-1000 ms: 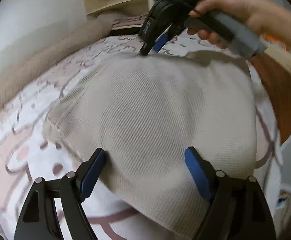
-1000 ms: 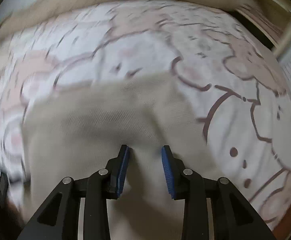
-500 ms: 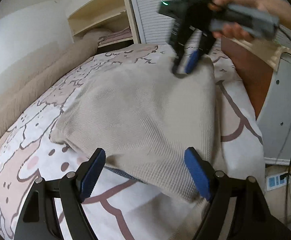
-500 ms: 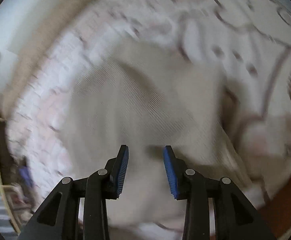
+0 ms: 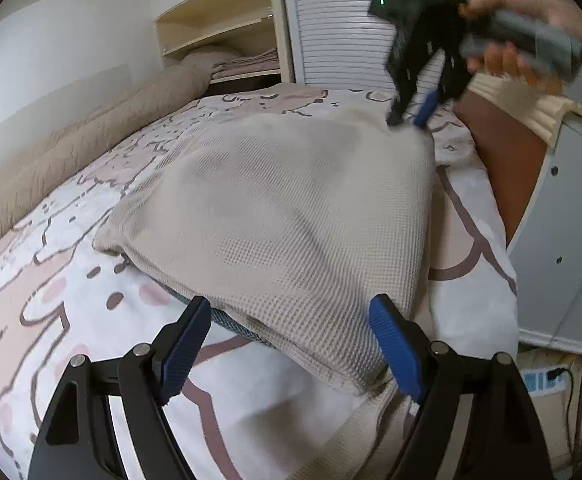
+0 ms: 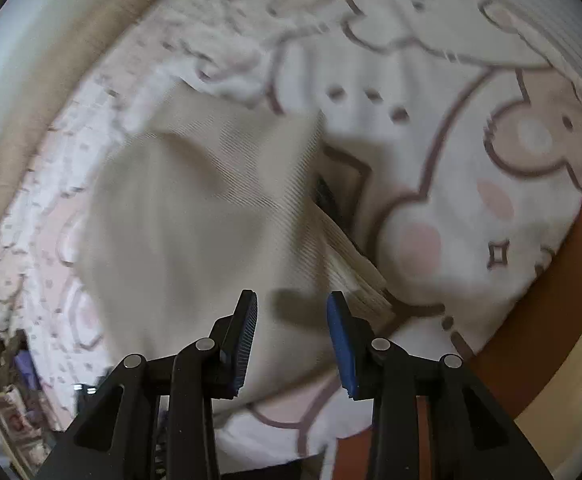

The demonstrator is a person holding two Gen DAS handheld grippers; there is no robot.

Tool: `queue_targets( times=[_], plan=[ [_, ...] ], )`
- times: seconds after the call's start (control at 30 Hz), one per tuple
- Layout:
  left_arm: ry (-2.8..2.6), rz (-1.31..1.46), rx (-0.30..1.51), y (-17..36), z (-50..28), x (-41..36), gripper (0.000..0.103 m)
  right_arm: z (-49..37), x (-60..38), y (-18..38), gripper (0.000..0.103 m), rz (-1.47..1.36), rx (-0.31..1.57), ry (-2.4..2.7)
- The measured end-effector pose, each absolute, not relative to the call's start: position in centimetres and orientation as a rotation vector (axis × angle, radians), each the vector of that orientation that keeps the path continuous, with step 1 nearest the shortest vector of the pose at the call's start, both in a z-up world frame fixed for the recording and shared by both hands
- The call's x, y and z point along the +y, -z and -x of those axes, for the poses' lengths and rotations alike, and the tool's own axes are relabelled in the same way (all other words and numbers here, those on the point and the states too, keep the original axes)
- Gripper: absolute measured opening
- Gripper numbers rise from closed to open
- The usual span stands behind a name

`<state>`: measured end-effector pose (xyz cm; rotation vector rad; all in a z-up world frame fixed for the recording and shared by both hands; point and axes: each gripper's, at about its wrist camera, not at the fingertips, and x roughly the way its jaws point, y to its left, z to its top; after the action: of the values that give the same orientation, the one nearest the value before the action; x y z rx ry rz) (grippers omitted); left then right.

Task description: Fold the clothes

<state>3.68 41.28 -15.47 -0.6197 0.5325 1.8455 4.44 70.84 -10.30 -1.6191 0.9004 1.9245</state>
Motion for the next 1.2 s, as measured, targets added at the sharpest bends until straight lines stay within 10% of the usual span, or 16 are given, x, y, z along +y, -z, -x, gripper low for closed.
queue_targets(
  times=[0.33, 0.4, 0.47, 0.6, 0.97, 1.2],
  plan=[
    [-1.875, 0.641, 0.379, 11.4, -3.2, 35.1, 0.082, -6.7, 67.3, 4.9, 0.036, 1.319, 0.979, -2.107],
    [-1.885, 0.651, 0.339, 10.3, -2.9, 33.7, 0.082, -7.4, 65.3, 3.1, 0.054, 1.255, 1.045, -2.187],
    [-1.905, 0.638, 0.305, 8.7, -2.9, 32.2, 0.082, -8.0, 62.8, 1.1, 0.099, 1.124, 1.087, -2.306],
    [-1.952, 0.574, 0.271, 5.7, -3.4, 29.2, 0.103, -8.9, 56.1, -3.4, 0.099, 0.878, 0.876, -2.571],
    [-2.052, 0.507, 0.263, 0.9, -5.7, 21.5, 0.103, -13.4, 42.0, -6.4, 0.100, 0.481, 0.257, -2.424],
    [-2.143, 0.511, 0.171, -0.5, -6.7, 17.8, 0.103, -14.8, 37.3, -5.7, 0.100, 0.541, 0.255, -2.452]
  ],
)
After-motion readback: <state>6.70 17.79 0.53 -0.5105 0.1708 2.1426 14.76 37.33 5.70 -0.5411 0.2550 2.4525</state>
